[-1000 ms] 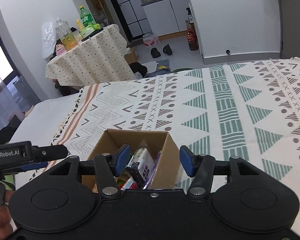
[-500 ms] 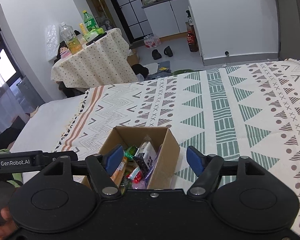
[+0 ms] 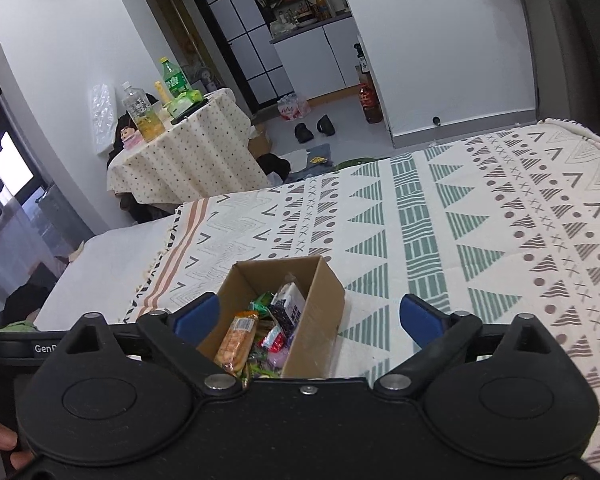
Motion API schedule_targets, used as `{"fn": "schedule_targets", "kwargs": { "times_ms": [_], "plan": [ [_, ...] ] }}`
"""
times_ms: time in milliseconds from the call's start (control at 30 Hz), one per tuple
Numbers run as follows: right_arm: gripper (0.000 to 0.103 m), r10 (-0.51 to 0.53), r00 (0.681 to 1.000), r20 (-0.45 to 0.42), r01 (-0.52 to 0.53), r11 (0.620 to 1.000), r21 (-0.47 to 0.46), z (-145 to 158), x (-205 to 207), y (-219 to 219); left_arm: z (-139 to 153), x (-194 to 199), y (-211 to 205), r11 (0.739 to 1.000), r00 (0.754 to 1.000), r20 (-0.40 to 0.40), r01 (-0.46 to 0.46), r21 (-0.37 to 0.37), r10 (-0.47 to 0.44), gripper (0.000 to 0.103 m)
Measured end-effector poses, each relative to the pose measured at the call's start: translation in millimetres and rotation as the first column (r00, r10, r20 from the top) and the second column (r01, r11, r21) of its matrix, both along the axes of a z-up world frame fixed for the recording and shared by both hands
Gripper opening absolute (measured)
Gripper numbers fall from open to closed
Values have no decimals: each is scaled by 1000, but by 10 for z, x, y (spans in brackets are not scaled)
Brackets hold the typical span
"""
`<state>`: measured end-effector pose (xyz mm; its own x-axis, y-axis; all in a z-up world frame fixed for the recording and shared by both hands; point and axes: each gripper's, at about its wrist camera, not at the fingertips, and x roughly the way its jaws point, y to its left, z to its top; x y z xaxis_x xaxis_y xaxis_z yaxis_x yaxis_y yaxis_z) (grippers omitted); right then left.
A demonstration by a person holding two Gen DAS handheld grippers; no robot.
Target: Organize snacks
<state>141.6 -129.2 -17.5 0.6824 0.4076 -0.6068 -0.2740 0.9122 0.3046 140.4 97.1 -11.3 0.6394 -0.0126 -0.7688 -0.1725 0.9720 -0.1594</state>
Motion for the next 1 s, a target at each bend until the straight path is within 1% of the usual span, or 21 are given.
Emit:
{"fn": "schedule_targets", "kwargs": {
  "times_ms": [167,500,1000],
  "plan": [
    [103,-7,1000,8,7,1000,-3,67,-155,-103,35,-140,-97,999,999,2,34,7,-34,103],
    [103,-31,999,18,32,999,-21,176,-459,-299,122,-409,-212,996,996,-3,88,17,-88,103],
    [103,-24,999,42,26,998,-59,314,-926,-345,272,-812,-246,993,993,18,116,36,-117,103]
  ]
}}
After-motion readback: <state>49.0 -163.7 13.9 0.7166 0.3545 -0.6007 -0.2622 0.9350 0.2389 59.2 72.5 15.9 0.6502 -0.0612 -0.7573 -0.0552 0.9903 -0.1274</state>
